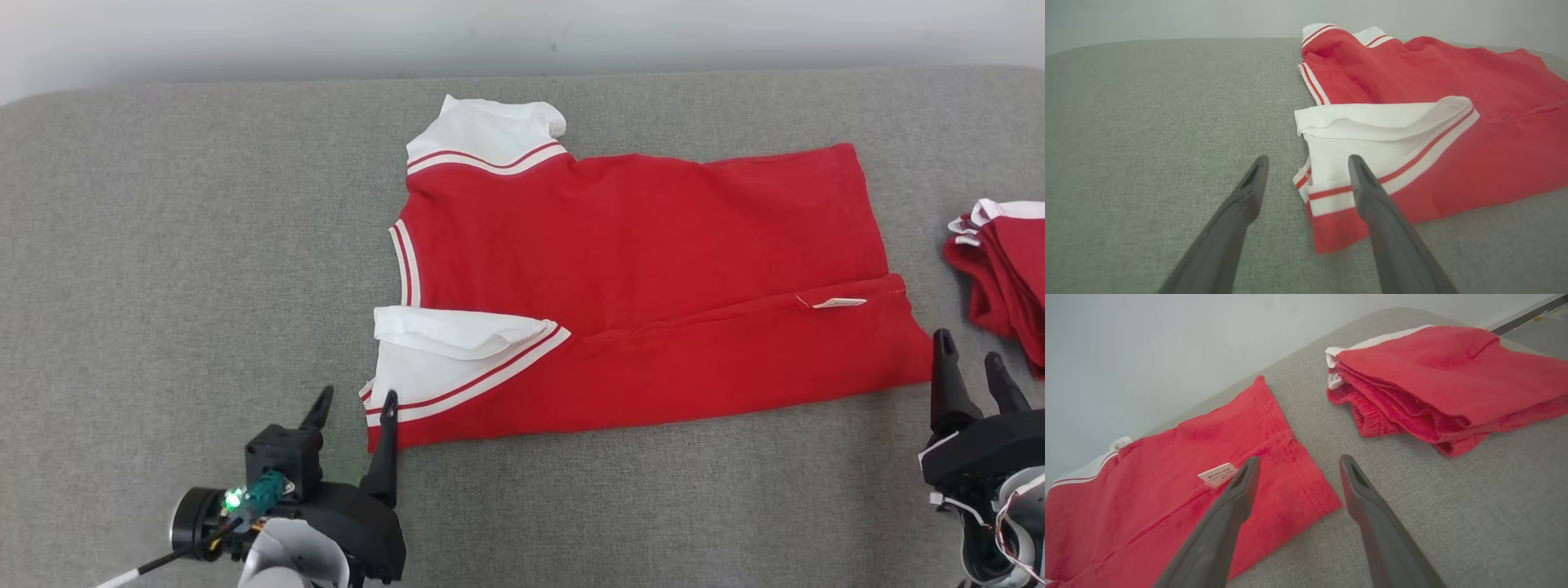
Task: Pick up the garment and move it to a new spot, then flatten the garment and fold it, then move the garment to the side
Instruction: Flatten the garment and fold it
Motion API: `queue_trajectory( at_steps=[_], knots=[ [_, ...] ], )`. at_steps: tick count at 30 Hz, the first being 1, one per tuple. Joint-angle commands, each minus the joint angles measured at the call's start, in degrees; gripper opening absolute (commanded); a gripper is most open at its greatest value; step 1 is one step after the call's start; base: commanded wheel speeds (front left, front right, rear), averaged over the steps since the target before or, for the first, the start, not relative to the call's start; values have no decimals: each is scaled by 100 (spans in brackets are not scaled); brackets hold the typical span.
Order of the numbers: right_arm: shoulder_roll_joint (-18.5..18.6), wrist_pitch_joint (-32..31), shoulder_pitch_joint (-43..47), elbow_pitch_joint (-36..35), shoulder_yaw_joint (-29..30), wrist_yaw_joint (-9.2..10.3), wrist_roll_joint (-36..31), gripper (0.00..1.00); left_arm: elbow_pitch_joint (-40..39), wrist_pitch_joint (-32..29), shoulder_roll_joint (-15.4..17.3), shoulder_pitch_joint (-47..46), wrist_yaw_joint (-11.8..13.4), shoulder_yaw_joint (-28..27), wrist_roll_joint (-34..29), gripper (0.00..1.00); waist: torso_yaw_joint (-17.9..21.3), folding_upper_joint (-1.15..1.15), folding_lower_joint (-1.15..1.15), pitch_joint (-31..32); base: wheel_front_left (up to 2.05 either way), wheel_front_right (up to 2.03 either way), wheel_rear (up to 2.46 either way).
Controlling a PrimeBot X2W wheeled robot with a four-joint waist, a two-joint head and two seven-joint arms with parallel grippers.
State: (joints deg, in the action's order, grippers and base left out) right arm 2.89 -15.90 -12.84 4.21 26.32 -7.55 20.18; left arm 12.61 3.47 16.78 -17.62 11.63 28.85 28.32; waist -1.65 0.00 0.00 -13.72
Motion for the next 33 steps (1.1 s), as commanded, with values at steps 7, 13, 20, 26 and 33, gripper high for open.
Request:
queue_trajectory(
  at_steps=[7, 13, 20, 26, 33],
  knots=[
    [-7, -676, 5, -151, -44, 12, -986, 100, 2, -678, 54, 99, 251, 101, 63, 100, 53, 0, 0, -63, 0, 0, 0],
    [-7, -1127, -214, -146, -133, 12, -1367, 100, 212, -1033, -23, -56, 354, 126, 164, 100, 84, 0, 0, -130, 0, 0, 0],
    [-8, -1597, -456, -87, -151, 12, -1734, 100, 324, -1279, -79, -108, 386, 153, 237, 100, 99, 0, 0, -164, 0, 0, 0],
    [-6, -1968, -675, 116, -147, 12, -2026, 100, 397, -1382, -144, -185, 223, 197, 381, 19, 70, 0, 0, -217, 0, 0, 0],
    [-6, -2014, -919, 536, -34, 12, -2326, 100, 417, -1333, -130, -247, 153, 244, 402, 0, 54, 0, 0, -235, 0, 0, 0]
  ],
)
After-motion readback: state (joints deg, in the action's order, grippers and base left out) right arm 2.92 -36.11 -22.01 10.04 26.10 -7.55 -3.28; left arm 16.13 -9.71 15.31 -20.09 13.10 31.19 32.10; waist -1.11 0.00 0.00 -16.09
